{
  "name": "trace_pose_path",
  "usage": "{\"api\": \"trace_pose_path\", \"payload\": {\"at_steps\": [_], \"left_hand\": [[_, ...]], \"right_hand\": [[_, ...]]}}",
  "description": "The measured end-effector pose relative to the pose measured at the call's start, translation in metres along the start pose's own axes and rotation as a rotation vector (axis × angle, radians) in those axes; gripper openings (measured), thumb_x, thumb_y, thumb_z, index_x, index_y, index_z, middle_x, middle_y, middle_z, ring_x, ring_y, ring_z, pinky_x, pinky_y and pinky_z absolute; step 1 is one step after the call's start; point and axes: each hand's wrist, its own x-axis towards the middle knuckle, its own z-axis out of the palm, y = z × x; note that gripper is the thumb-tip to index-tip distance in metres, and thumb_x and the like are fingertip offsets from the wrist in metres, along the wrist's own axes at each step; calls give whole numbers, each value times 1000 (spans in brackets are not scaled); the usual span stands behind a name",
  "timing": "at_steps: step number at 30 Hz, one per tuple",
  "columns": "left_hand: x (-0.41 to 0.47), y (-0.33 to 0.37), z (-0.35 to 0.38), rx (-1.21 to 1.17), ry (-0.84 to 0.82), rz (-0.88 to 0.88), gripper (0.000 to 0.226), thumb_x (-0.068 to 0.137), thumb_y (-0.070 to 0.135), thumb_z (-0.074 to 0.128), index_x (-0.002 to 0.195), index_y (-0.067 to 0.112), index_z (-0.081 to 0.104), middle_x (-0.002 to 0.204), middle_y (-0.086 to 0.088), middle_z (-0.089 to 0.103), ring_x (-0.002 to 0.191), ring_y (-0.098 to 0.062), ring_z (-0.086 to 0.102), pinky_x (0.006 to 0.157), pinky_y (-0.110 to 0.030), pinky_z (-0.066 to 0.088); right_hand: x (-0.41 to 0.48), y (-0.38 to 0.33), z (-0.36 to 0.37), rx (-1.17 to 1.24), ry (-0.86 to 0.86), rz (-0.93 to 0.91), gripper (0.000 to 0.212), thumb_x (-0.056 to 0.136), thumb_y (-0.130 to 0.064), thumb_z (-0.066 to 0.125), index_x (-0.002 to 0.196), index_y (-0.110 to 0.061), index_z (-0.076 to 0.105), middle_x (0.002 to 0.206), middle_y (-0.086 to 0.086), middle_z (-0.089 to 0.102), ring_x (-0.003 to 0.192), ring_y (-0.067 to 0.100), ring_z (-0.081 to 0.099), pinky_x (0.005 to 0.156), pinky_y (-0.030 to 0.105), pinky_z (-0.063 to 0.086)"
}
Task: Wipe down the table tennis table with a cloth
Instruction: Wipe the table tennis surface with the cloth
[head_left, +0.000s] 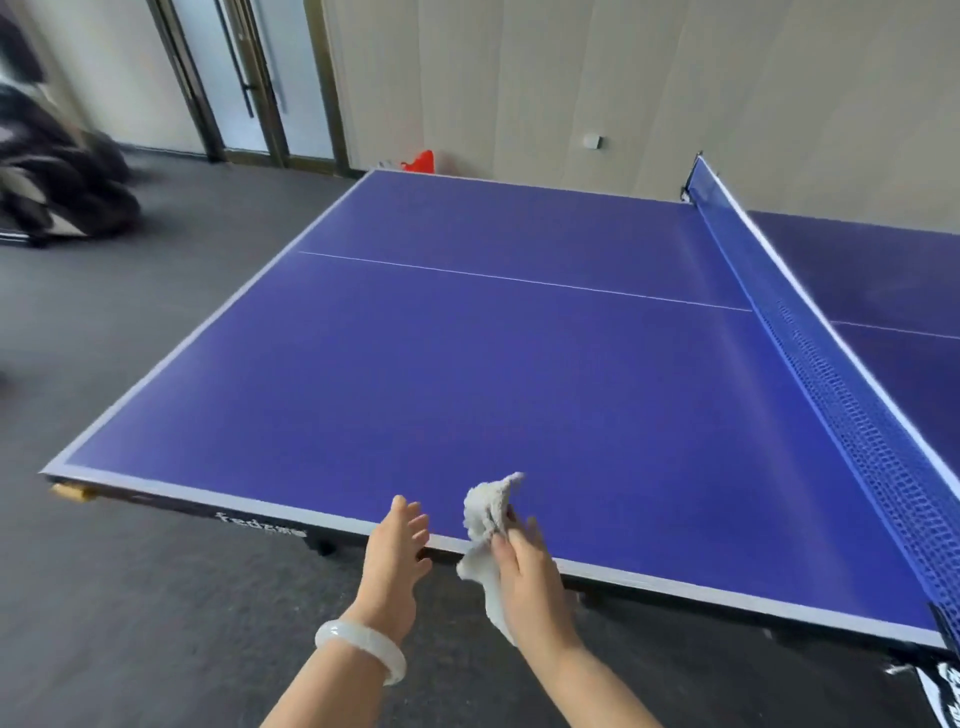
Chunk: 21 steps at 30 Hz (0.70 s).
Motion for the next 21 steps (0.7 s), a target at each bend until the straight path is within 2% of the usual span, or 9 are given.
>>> {"api": "trace_pose_path", "payload": {"at_steps": [2, 4, 6, 8, 10, 13, 16, 18, 21], "left_hand": [[0, 15, -45, -84, -152, -95, 49, 103, 48, 35, 136, 15, 51, 133, -15, 55, 122, -34, 52, 103, -49, 40], [-4, 32, -87, -265, -346, -144, 41, 99, 42, 46, 127, 14, 58, 118, -15, 57, 110, -31, 55, 96, -45, 44], [-2, 58, -146, -467, -214, -70, 32, 97, 25, 50, 120, 6, 59, 114, -17, 61, 105, -30, 58, 90, -45, 47], [5, 90, -217, -497, -18, 91, 26, 99, 11, 45, 116, 0, 61, 114, -18, 67, 107, -31, 62, 94, -42, 48], [9, 120, -286, -328, 127, 216, 24, 99, 5, 43, 110, 1, 64, 108, -16, 69, 104, -28, 63, 92, -36, 49], [14, 148, -361, -55, 185, 284, 20, 95, 3, 53, 109, 3, 66, 101, -13, 71, 95, -23, 65, 85, -31, 52], [24, 165, -404, 310, 145, 298, 29, 86, 12, 67, 115, 13, 64, 105, -1, 71, 98, -16, 65, 90, -33, 51], [42, 177, -423, 470, 94, 319, 36, 83, 19, 72, 117, 16, 61, 109, 4, 67, 101, -11, 64, 87, -28, 51], [74, 203, -447, 602, 140, 391, 36, 81, 32, 75, 112, 21, 60, 106, 9, 64, 95, -5, 61, 70, -17, 45]], "right_hand": [[-8, -30, 54, -11, -86, -174, 42, 108, -25, 34, 144, -47, 41, 157, -17, 33, 149, 5, 15, 120, 41, 20], [-13, -51, 110, -106, -175, -243, 47, 105, -20, 33, 149, -31, 42, 159, -10, 32, 147, 12, 29, 119, 37, 27], [-4, -77, 149, -134, -177, -17, 42, 104, -29, 31, 137, -19, 54, 142, 5, 56, 126, 22, 52, 97, 28, 40], [2, -110, 184, -46, -162, 200, 31, 107, -32, 36, 100, -17, 62, 108, 8, 69, 97, 25, 58, 73, 28, 37], [6, -144, 224, 11, -162, 199, 29, 107, -30, 39, 85, -22, 57, 90, 0, 64, 90, 21, 56, 69, 26, 38], [8, -200, 287, 41, -260, 143, 30, 107, -31, 38, 94, -17, 61, 96, -2, 66, 96, 18, 61, 83, 31, 47], [12, -253, 343, 50, -362, 131, 30, 106, -33, 40, 108, -19, 67, 105, -1, 70, 101, 14, 63, 94, 37, 51], [19, -283, 373, 40, -406, 117, 29, 106, -35, 42, 107, -22, 69, 101, -2, 71, 97, 11, 64, 87, 31, 53], [41, -319, 408, 26, -409, 88, 29, 105, -35, 44, 94, -25, 69, 91, -4, 71, 88, 8, 65, 70, 22, 50]]}}
